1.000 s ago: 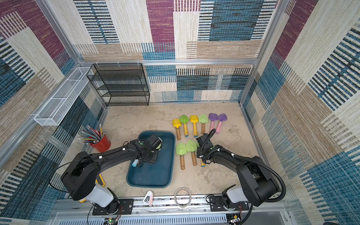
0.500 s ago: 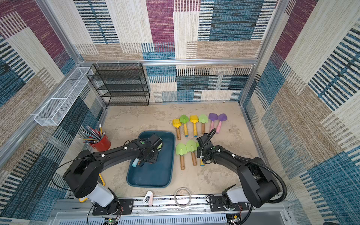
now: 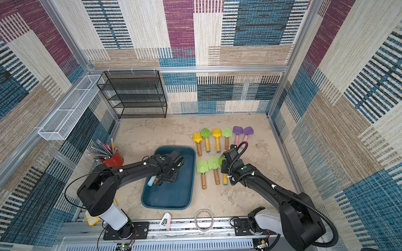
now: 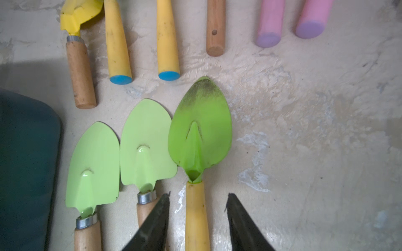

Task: Take the shovel out of the storage box
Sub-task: Pick up the shovel from the storage box.

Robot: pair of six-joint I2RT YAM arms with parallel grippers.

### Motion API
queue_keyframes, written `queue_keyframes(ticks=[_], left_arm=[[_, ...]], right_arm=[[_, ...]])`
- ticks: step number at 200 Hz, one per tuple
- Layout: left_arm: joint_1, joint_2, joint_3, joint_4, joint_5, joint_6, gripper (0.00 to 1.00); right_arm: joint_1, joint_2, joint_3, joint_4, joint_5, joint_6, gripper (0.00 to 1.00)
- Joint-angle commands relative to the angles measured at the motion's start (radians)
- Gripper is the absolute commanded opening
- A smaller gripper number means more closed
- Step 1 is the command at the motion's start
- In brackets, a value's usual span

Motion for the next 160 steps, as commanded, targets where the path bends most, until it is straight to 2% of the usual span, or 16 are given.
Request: queue_keyframes(ticks=[1, 31, 57, 87, 98, 119, 160], left_arm=[[-0.004, 0.012, 0.005, -0.01, -0.02, 0.007, 0.33], [-0.006, 0.01, 0.004, -0.02, -0.025, -0.008, 0.31], [-0.007, -0.017, 0.001, -0.027, -0.031, -0.02, 0.24], [-0.008, -0.055, 0.01, -0.049, -0.027, -0.028, 0.09], [-0.008, -0.076, 0.011, -0.055, -0.023, -0.031, 0.06], [-0.007, -0.124, 0.014, -0.078, -0.012, -0.038, 0.04], [-0.003, -0.221, 0.007, -0.094, 0.043, -0.055, 0.01]], right_arm=[[0.0, -0.015, -0.003, 0.023, 0.008, 0.008, 0.46], [0.0, -0.038, -0.003, 0.028, 0.01, 0.002, 0.46], [0.0, -0.05, 0.004, 0.029, 0.009, 0.001, 0.46], [0.0, -0.073, 0.006, 0.034, -0.001, 0.001, 0.46], [0.0, -0.087, 0.008, 0.035, -0.011, -0.002, 0.46], [0.0, -0.121, 0.007, 0.055, -0.058, -0.008, 0.46], [0.005, -0.144, 0.01, 0.108, -0.197, 0.011, 0.54]])
